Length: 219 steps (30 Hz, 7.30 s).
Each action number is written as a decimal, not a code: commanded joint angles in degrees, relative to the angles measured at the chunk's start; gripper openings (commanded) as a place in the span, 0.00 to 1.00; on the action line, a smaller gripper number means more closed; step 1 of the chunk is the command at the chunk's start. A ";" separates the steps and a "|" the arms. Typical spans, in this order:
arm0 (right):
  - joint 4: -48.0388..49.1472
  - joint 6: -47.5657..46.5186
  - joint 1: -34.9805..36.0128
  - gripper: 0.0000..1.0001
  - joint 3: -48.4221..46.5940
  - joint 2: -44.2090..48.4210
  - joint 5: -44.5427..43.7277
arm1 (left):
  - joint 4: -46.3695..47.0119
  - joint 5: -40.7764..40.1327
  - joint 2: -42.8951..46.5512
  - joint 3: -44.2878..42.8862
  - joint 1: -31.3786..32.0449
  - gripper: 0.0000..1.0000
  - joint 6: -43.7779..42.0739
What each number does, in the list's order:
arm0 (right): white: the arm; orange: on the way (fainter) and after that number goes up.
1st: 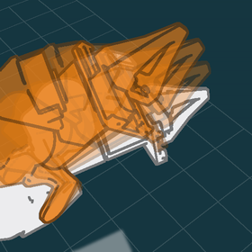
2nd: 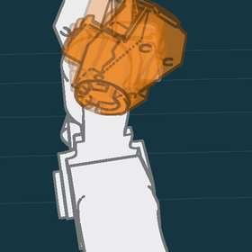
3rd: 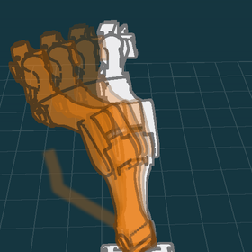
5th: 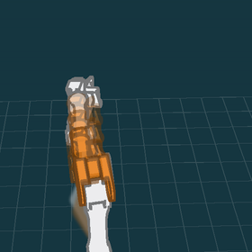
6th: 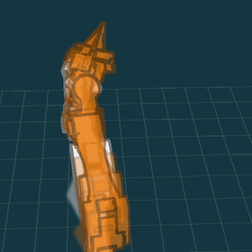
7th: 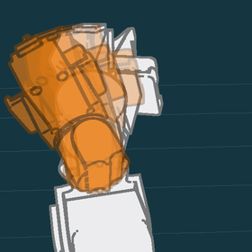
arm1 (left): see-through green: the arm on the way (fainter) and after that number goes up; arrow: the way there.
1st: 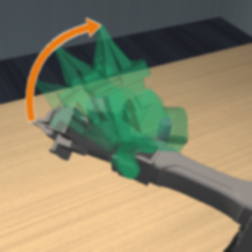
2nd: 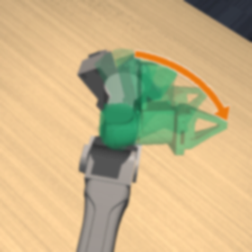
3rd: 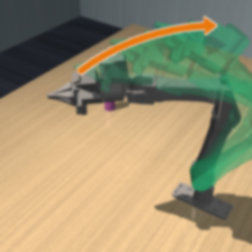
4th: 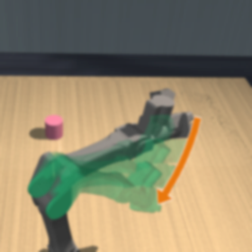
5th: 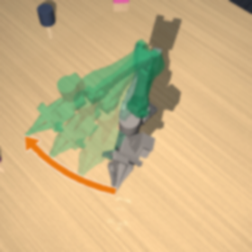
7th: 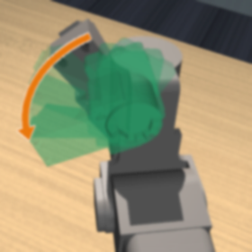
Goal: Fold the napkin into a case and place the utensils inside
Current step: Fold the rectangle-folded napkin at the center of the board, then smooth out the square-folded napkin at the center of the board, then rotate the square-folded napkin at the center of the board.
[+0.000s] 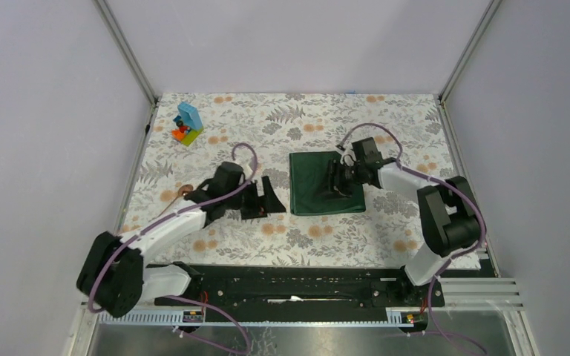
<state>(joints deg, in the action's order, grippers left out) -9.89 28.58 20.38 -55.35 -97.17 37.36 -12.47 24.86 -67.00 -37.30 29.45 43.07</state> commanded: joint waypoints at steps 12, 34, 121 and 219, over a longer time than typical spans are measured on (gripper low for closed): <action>7.98 -4.50 -18.98 0.74 11.55 10.72 15.00 | 25.00 8.22 -29.00 -14.26 8.32 0.64 7.99; 19.87 0.41 -24.16 1.00 21.55 4.38 12.41 | 19.64 1.21 -38.04 -12.38 4.56 0.48 1.49; -26.05 -12.31 -3.50 1.00 -1.03 21.35 -35.49 | 2.45 10.73 -59.74 -69.46 -9.50 0.90 -3.48; -16.18 -9.97 -8.53 0.58 4.09 16.15 -31.60 | 3.63 -1.43 -18.17 -16.35 6.13 0.83 -6.00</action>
<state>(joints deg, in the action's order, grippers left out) -28.71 16.97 15.92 -53.84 -84.51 4.19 -14.04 28.36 -74.15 -44.53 31.42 39.70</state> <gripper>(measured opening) 0.554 0.884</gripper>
